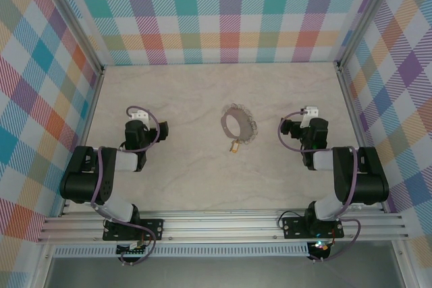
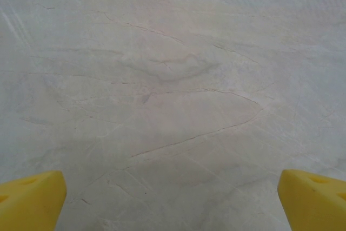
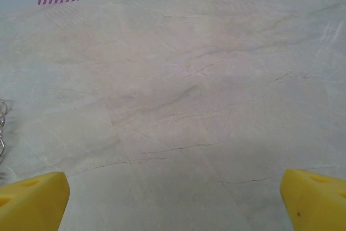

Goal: Put the keys on the keyring

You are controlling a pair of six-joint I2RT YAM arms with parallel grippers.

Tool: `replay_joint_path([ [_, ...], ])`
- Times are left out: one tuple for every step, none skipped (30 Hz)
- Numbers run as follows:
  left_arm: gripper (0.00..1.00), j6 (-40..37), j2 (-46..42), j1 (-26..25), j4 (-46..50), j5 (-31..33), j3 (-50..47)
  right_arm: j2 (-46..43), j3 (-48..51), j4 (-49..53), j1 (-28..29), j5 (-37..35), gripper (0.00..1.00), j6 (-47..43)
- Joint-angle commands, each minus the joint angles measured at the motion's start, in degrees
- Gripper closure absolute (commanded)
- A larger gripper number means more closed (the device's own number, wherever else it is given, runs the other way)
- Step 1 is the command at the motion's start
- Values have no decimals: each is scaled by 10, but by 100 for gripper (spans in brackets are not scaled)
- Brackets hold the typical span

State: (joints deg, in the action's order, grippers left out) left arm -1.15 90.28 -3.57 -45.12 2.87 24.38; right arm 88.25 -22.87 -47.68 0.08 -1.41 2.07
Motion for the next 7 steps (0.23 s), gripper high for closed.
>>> replay_joint_path([
  [0,-9,-5,0,-7,6,0,-1,-8,4,3,11,0,-11],
  [0,-9,-5,0,-7,6,0,-1,-10,7,3,12,0,-11],
  [0,-9,-5,0,-7,6,0,0,-10,7,4,13,0,-11],
  [0,-9,-5,0,-7,6,0,-1,-10,7,4,13,0,-11],
  [0,-9,-5,0,-7,6,0,-2,-8,3,3,13,0,-12],
  [0,-9,-5,0,-7,6,0,-3,-6,2,3,14,0,-12],
  [0,-9,-5,0,-7,6,1,-3,-6,0,4,14,0,-12],
])
